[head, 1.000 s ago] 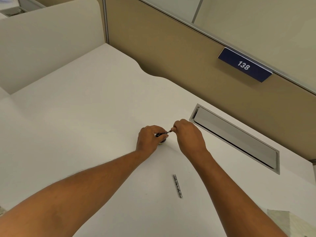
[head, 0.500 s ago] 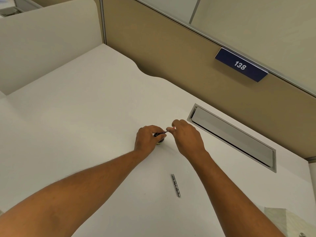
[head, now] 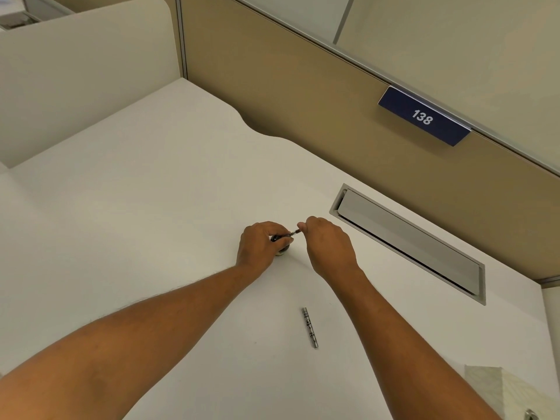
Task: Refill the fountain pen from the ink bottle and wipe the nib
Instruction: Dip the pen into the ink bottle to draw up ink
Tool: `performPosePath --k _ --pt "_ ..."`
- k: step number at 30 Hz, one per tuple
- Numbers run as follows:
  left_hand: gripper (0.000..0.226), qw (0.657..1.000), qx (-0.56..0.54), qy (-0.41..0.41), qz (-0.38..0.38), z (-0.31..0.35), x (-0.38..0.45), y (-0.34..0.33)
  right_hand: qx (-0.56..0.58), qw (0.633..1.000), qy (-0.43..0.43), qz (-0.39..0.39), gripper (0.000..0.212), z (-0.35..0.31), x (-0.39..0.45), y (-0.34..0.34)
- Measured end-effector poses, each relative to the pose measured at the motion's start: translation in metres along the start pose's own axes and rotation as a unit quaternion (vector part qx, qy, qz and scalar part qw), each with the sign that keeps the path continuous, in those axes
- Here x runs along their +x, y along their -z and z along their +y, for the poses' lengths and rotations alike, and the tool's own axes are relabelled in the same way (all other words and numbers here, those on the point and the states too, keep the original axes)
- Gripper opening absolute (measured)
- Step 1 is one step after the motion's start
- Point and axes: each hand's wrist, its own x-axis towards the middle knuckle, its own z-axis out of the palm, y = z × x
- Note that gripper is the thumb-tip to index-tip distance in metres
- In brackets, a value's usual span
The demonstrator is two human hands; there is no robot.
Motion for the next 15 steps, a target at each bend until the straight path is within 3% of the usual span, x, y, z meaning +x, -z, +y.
performPosePath --k 6,11,15 --pt "0.01 1.0 0.013 -0.002 0.002 0.0 0.0009 -0.0002 -0.002 1.0 0.024 0.0 0.031 0.0033 -0.0012 0.0053" --pt "0.009 1.0 0.005 0.002 0.003 0.0021 -0.0004 0.0001 -0.027 0.999 0.027 -0.007 0.011 0.0028 0.0037 0.0061" --pt "0.008 1.0 0.004 0.008 0.004 0.0018 0.0002 -0.0002 -0.02 0.999 0.009 -0.024 0.017 -0.0012 0.0081 0.0047"
